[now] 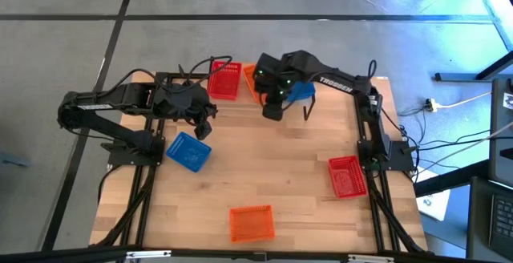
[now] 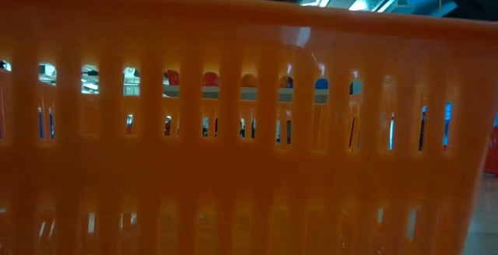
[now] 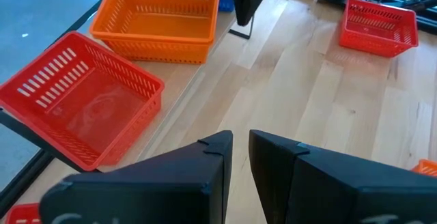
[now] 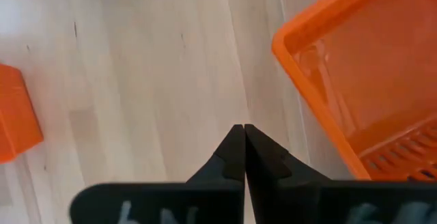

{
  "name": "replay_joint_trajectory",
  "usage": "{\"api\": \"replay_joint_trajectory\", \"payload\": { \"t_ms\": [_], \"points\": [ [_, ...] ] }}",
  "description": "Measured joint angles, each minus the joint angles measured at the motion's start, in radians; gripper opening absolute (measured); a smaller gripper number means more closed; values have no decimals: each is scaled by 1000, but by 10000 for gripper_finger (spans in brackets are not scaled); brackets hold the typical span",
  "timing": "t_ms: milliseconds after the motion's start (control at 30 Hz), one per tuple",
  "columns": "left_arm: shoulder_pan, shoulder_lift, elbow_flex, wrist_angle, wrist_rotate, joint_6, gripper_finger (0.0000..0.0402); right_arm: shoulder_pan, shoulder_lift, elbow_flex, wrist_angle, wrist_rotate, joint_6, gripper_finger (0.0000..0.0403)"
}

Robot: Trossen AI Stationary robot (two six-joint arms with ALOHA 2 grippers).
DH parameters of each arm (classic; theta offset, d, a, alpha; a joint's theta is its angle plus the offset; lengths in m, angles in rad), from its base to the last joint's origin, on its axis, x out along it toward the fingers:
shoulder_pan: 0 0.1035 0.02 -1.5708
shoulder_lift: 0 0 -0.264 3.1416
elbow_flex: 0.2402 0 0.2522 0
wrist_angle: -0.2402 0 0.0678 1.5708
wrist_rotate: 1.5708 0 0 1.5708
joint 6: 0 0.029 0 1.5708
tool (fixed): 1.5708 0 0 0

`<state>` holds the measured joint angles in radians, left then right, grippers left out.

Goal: Stack baskets on shelf by color
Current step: Stack the right orange basket into the orange basket on the shelf

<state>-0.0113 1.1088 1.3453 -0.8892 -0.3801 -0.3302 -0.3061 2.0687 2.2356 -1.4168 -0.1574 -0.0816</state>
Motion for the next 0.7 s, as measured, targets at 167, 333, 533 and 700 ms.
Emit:
{"api": "replay_joint_trajectory", "payload": {
  "t_ms": [167,333,533,700],
  "points": [
    [0,0,0,0,0,0,41,-1,43,0,6,6,-7,0],
    [0,0,0,-1,1,0,41,-6,64,0,16,16,-10,0],
    [0,0,0,-2,0,0,41,-8,67,0,60,104,-29,0],
    [0,0,0,-2,0,0,41,-15,67,0,108,104,-29,0]
  ]
}}
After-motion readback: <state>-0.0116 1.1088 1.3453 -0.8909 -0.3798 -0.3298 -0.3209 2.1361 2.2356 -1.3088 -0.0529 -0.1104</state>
